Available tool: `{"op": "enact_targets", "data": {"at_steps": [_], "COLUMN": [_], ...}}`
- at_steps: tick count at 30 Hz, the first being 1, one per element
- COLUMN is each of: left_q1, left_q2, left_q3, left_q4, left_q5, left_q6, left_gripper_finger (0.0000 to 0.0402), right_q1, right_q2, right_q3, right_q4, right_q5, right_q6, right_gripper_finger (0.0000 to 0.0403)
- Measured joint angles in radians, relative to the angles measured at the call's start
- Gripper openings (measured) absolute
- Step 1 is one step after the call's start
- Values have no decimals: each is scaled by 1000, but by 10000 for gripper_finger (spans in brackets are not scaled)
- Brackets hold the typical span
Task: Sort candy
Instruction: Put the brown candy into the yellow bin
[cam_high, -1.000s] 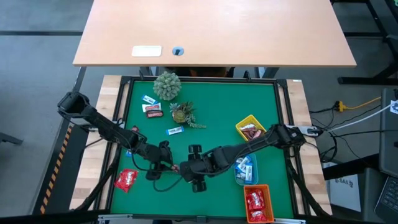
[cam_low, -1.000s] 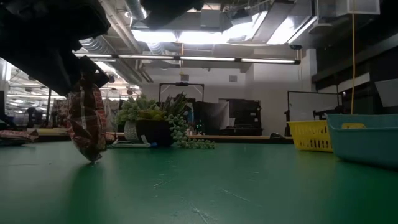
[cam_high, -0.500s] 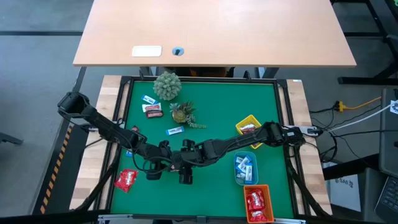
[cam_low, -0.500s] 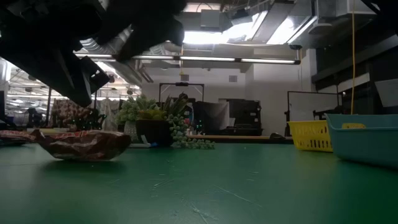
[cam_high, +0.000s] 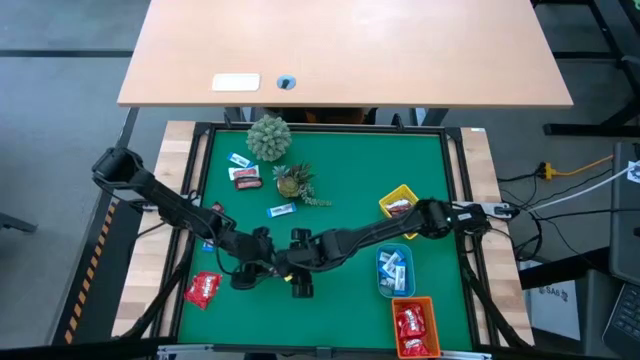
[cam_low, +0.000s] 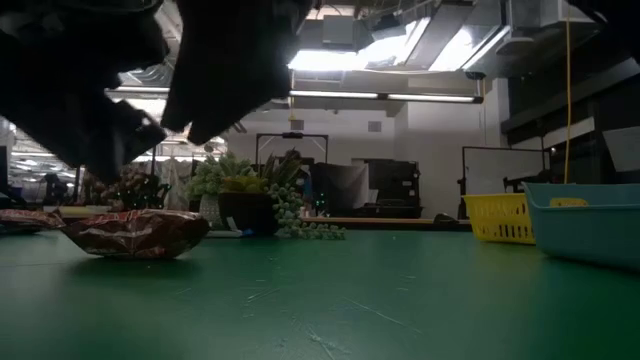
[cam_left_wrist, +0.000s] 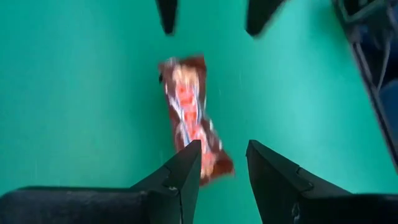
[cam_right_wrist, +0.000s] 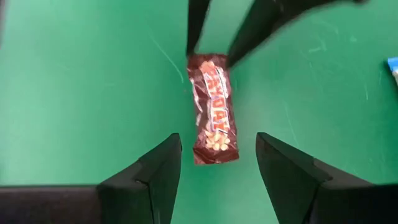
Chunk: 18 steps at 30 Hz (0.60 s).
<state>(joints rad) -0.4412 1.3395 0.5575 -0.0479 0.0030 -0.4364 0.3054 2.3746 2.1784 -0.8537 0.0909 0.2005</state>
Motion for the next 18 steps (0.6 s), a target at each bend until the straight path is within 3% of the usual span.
{"op": "enact_targets", "data": {"at_steps": [12,18], "left_q1": [6,35], "left_q2": [-151,-210], "left_q3": [0,1], "left_q4": [-358,-375], "left_q5": [39,22], "left_q6": [-29,-24], "left_gripper_finger": [119,119], "right_q1": [-14,-27], "right_q2": [54,81], "right_q3": [-1,0], "right_q4": [30,40], "right_q5": [-5,-8], "right_q6": [-26,-27], "right_gripper_finger": [207,207]}}
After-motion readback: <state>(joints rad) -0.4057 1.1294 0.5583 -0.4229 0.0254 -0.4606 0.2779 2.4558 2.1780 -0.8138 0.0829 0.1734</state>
